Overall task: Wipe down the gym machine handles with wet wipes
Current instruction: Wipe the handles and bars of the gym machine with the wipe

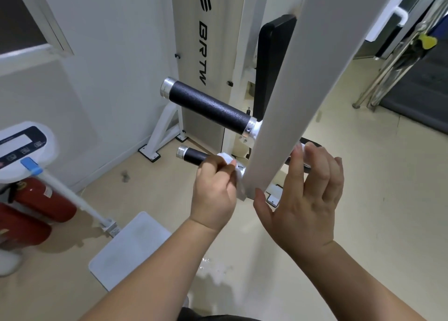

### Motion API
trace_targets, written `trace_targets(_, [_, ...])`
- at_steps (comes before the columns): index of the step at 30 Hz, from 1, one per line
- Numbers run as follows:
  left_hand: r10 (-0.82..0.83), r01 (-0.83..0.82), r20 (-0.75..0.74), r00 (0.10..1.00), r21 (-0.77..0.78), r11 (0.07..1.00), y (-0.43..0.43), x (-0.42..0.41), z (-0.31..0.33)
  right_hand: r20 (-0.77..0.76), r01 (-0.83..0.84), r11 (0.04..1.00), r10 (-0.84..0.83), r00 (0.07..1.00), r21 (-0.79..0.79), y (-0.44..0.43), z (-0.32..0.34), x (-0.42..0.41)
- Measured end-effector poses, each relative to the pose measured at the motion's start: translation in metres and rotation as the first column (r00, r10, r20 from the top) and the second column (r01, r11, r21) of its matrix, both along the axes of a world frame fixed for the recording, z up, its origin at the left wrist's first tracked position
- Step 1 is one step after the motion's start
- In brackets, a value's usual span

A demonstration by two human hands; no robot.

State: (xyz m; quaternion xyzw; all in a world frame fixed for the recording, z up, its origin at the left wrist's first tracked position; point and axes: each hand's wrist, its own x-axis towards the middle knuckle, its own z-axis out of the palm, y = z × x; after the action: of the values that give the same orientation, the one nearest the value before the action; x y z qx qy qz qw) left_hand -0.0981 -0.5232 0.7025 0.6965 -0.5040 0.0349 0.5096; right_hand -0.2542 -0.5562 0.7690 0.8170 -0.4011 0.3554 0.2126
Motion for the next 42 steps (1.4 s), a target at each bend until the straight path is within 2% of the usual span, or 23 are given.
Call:
trace_targets(2, [0.047,-0.050,-0.106,0.993,-0.029,0.998,0.003,0.008,-0.001,-0.009,-0.003,1.000,0.003,1.000,-0.005,0.000,-0.001,0.000])
trace_targets(5, [0.212,-0.231,-0.202,0.956,-0.077,0.970,0.008,0.026,0.001,-0.004,0.000,1.000,0.000,1.000,-0.008,0.000,-0.002,0.001])
trace_targets(10, [0.369,-0.435,-0.506,0.780,-0.015,0.900,-0.006,0.032,0.009,-0.019,-0.013,1.000,0.012,1.000,-0.009,-0.003,-0.002,0.004])
trace_targets(12, [0.350,-0.438,-0.597,0.722,-0.004,0.899,-0.007,0.015,0.013,-0.016,-0.022,1.000,0.022,1.000,-0.015,-0.004,-0.002,0.002])
trace_targets(15, [0.251,-0.368,-0.688,0.681,-0.025,0.929,-0.006,-0.020,0.006,-0.012,-0.047,0.998,0.047,0.999,-0.030,-0.006,-0.001,-0.001])
trace_targets(19, [0.182,-0.398,-0.849,0.495,-0.035,0.917,-0.013,-0.042,0.002,0.053,-0.060,0.998,0.062,0.997,-0.036,-0.010,0.000,-0.003])
trace_targets(21, [0.171,-0.429,-0.869,0.465,-0.052,0.902,-0.015,-0.041,0.006,0.080,-0.065,0.998,0.066,0.995,-0.020,-0.012,0.000,0.000])
trace_targets(24, [0.198,-0.511,-0.858,0.473,-0.085,0.855,-0.016,-0.021,0.008,0.086,-0.069,0.997,0.072,0.994,-0.036,-0.013,0.000,0.002])
trace_targets(28, [0.306,-0.631,-0.873,0.379,-0.003,0.775,-0.020,0.004,0.011,0.107,-0.081,0.996,0.085,0.991,-0.038,-0.012,-0.002,0.004])
trace_targets(32, [0.242,-0.484,-0.841,0.485,-0.028,0.875,-0.020,-0.044,0.010,0.123,-0.076,0.996,0.080,0.989,-0.036,-0.013,-0.005,0.007])
trace_targets(34, [0.203,-0.423,-0.847,0.491,-0.028,0.906,-0.018,-0.064,0.009,0.120,-0.071,0.997,0.075,0.990,-0.033,-0.015,-0.004,0.005])
trace_targets(36, [0.212,-0.439,-0.845,0.490,-0.029,0.898,-0.019,-0.061,0.008,0.103,-0.076,0.997,0.078,0.992,-0.027,-0.015,-0.004,0.002])
trace_targets(38, [0.244,-0.529,-0.864,0.441,-0.031,0.848,-0.022,-0.038,0.008,0.077,-0.090,0.996,0.091,0.993,-0.023,-0.013,-0.004,-0.001])
trace_targets(40, [0.302,-0.640,-0.886,0.352,0.008,0.769,-0.025,-0.009,0.011,0.070,-0.097,0.995,0.099,0.993,-0.029,-0.011,-0.004,-0.001])
trace_targets(42, [0.359,-0.695,-0.877,0.319,0.041,0.718,-0.026,0.008,0.016,0.075,-0.104,0.994,0.106,0.991,-0.034,-0.009,-0.005,0.000])
